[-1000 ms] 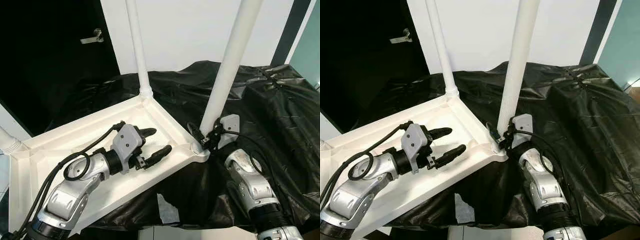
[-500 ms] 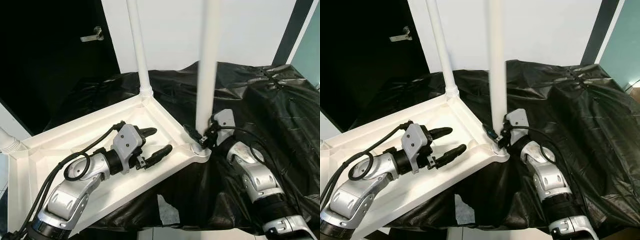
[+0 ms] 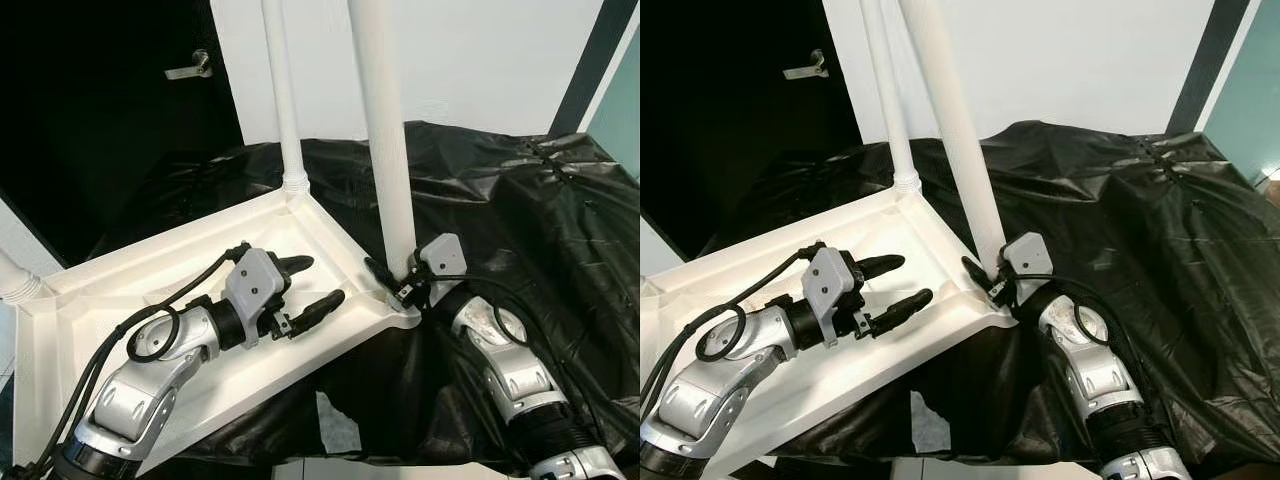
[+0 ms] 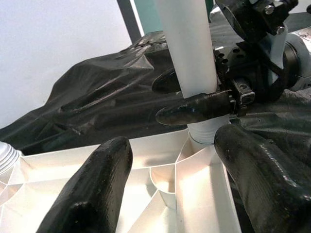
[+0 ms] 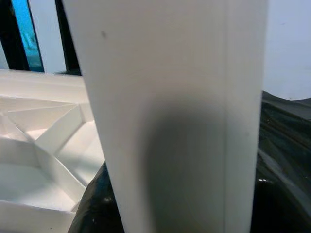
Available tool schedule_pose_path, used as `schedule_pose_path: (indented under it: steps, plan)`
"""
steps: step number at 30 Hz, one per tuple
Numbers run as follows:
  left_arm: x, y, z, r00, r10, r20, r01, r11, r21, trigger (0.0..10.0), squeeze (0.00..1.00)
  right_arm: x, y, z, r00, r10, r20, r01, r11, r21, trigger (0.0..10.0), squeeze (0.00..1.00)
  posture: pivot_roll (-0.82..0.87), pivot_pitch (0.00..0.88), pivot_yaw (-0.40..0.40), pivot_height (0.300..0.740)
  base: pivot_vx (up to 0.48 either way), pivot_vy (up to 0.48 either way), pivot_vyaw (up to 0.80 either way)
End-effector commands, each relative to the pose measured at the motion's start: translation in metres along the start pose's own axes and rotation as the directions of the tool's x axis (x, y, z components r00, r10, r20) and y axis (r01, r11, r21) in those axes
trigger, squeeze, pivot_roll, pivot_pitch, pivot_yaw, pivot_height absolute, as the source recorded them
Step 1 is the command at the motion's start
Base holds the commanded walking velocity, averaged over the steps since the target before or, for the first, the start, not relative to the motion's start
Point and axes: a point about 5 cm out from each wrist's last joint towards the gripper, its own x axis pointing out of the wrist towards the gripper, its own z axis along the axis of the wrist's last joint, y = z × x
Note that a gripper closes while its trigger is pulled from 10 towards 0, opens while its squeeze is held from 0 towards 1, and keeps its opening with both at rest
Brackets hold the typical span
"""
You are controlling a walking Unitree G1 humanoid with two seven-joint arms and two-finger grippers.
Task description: Building children table
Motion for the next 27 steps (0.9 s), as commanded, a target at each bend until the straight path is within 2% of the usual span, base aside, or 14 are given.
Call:
schedule_pose_path:
  steps: [1, 3, 7, 11, 12, 13, 18, 22, 27]
  plan:
    - [-0.001, -0.002, 0.001, 0.997, -0.077, 0.001, 0.077, 0.997, 0.007, 10.0, 0.00, -0.018, 0.012, -0.039, 0.987, 0.003, -0.159, 0.015, 0.994, 0.109, 10.0, 0.00, -0.01, 0.000, 0.067, 0.740, 0.000, 0.000, 0.00]
    - [0.000, -0.001, 0.001, 0.997, -0.080, 0.003, 0.079, 0.997, 0.011, 10.0, 0.00, -0.021, 0.008, -0.036, 0.995, -0.038, -0.097, 0.053, 0.987, 0.155, 10.0, 0.00, -0.01, 0.000, 0.072, 0.740, 0.000, 0.000, 0.00]
    - [0.001, 0.000, 0.002, 0.997, -0.082, 0.004, 0.082, 0.997, 0.015, 10.0, 0.00, -0.027, 0.011, -0.039, 0.996, -0.066, -0.065, 0.080, 0.970, 0.229, 10.0, 0.00, -0.01, 0.000, 0.074, 0.740, 0.000, 0.000, 0.00]
    - [0.001, 0.000, 0.002, 0.997, -0.082, 0.005, 0.082, 0.997, 0.014, 10.0, 0.00, -0.028, 0.015, -0.042, 0.995, -0.060, -0.082, 0.077, 0.973, 0.218, 10.0, 0.00, -0.01, 0.000, 0.076, 0.740, 0.000, 0.000, 0.00]
    - [0.001, 0.000, 0.002, 0.997, -0.083, 0.005, 0.083, 0.996, 0.014, 10.0, 0.00, -0.028, 0.020, -0.043, 0.995, -0.033, -0.092, 0.048, 0.984, 0.170, 10.0, 0.00, -0.01, 0.000, 0.076, 0.740, 0.000, 0.000, 0.00]
    - [0.001, 0.000, 0.003, 0.997, -0.082, 0.005, 0.082, 0.997, 0.015, 10.0, 0.00, -0.028, 0.022, -0.044, 0.996, -0.020, -0.092, 0.035, 0.987, 0.156, 10.0, 0.00, -0.01, 0.000, 0.075, 0.740, 0.000, 0.000, 0.00]
    - [0.000, 0.001, 0.003, 0.997, -0.081, 0.004, 0.081, 0.997, 0.017, 10.0, 0.00, -0.029, 0.025, -0.045, 0.996, -0.010, -0.090, 0.023, 0.990, 0.142, 10.0, 0.00, -0.01, 0.000, 0.075, 0.740, 0.000, 0.000, 0.00]
    - [0.000, 0.002, 0.004, 0.997, -0.075, 0.005, 0.075, 0.997, 0.020, 10.0, 0.00, -0.030, 0.026, -0.046, 0.996, 0.021, -0.091, -0.013, 0.996, 0.089, 10.0, 0.00, 0.00, 0.000, 0.071, 0.740, 0.000, 0.000, 0.00]
    - [-0.001, 0.002, 0.004, 0.997, -0.072, 0.005, 0.072, 0.997, 0.021, 10.0, 0.00, -0.031, 0.028, -0.048, 0.995, 0.026, -0.092, -0.015, 0.993, 0.120, 10.0, 0.00, 0.00, 0.000, 0.069, 0.740, 0.000, 0.000, 0.00]
